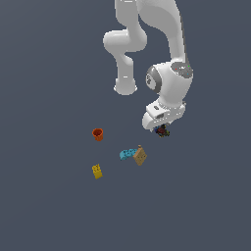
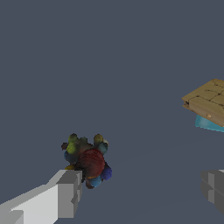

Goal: Pick up a designated object from a clutter of objects.

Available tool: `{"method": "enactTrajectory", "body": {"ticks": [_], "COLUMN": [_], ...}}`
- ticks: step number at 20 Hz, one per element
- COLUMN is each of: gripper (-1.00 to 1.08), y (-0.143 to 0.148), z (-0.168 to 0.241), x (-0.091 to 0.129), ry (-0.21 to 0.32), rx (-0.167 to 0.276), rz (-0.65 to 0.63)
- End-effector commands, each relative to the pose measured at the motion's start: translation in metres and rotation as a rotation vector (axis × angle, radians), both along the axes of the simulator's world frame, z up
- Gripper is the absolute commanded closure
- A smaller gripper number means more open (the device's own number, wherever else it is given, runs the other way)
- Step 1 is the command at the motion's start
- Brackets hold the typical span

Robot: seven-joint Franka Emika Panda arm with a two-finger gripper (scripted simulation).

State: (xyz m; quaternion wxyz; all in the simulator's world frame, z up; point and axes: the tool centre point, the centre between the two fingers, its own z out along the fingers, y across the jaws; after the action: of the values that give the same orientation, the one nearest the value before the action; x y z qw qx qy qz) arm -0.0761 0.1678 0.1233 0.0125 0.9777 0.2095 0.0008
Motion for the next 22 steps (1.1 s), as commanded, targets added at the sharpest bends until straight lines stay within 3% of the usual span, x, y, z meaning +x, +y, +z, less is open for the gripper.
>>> {"method": "enactTrajectory", "body": {"ticks": [1,10,22], "gripper": [-0.92,-0.92,-0.92], "y": [0.014,0.038,0.039], "z": [-0.015,-0.042,-0.060], "x": [-0.013,-0.043,-0.045], "ry": [0.001,0.008,0.009], "rx": [0.007,0.022,0.023], "rz": [0.037,0.108,0.112]}}
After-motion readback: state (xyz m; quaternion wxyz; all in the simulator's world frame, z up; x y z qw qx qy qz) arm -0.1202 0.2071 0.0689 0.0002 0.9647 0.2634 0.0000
